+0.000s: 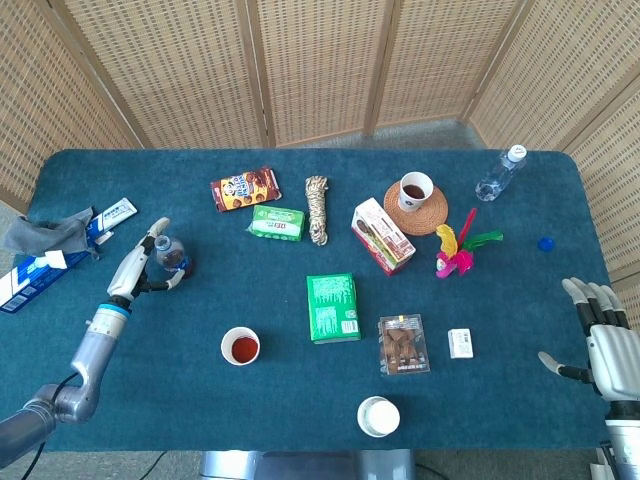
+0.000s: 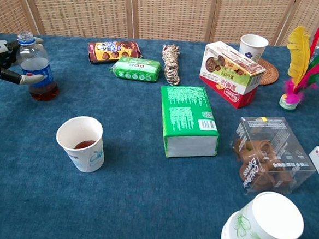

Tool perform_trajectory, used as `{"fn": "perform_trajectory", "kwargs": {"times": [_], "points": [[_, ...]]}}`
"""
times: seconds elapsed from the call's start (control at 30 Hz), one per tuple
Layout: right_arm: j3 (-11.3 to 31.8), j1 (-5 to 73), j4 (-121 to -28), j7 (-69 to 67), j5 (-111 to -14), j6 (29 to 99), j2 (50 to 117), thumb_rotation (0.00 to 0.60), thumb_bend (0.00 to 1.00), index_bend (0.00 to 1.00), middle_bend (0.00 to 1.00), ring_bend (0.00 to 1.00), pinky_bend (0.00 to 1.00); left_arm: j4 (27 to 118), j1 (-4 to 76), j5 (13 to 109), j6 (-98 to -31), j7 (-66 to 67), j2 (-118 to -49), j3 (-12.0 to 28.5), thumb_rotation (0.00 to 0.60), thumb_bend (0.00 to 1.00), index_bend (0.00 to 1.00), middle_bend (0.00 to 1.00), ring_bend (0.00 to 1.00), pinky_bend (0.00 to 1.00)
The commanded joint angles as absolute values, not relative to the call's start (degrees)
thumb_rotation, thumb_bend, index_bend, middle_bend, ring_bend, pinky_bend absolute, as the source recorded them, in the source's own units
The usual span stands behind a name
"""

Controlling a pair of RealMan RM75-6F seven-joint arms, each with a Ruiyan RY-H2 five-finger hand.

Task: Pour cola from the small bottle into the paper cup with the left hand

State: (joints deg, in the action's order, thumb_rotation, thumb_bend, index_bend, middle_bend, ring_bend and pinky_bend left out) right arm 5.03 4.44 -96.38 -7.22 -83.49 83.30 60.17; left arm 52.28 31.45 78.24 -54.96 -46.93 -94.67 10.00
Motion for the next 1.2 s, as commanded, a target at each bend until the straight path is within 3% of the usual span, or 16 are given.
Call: {"fn": "perform_trajectory", "kwargs": {"times": [0.03,0.1,0.2,0.33,0.6,1.0,1.2], "points": [[5.03,4.43,-96.34,-7.32,-83.51,83.30,60.15,0.600,0.00,0.00,0.00,0.00,0.06,51.94,31.41,77.98,-55.66,-46.69,-95.13,10.35,0.600,0.39,0.00,0.00,0.00,0.09],[5.03,4.44,-96.30,-7.44,-83.53,83.29,60.13,0.600,0.00,0.00,0.00,0.00,0.06,51.56,31.32,77.62,-56.18,-46.09,-95.62,10.65,0.600,0.40,0.09,0.07,0.09,0.24],[5.03,4.44,-96.26,-7.55,-83.57,83.30,60.11,0.600,0.00,0.00,0.00,0.00,0.06,51.57,31.37,77.25,-55.82,-45.37,-95.79,10.66,0.600,0.42,0.34,0.29,0.30,0.42],[5.00,4.40,-96.23,-7.48,-83.64,83.39,60.12,0.600,0.00,0.00,0.00,0.00,0.06,51.48,31.24,76.54,-56.05,-44.20,-96.27,11.00,0.600,0.44,0.48,0.44,0.44,0.54],[5.03,4.42,-96.27,-7.65,-83.58,83.30,60.05,0.600,0.00,0.00,0.00,0.00,0.06,54.05,30.34,77.23,-59.55,-43.54,-94.92,11.55,0.600,0.46,0.52,0.48,0.46,0.55],[4.81,4.35,-96.68,-7.77,-84.13,83.47,59.84,0.600,0.00,0.00,0.00,0.00,0.06,71.18,30.76,86.10,-62.18,-28.21,-80.46,6.09,0.600,0.46,0.51,0.47,0.46,0.54],[4.81,4.26,-96.89,-8.04,-84.27,83.70,59.68,0.600,0.00,0.00,0.00,0.00,0.06,76.58,31.91,88.31,-61.33,-21.50,-76.50,4.46,0.600,0.46,0.51,0.47,0.45,0.54]]}}
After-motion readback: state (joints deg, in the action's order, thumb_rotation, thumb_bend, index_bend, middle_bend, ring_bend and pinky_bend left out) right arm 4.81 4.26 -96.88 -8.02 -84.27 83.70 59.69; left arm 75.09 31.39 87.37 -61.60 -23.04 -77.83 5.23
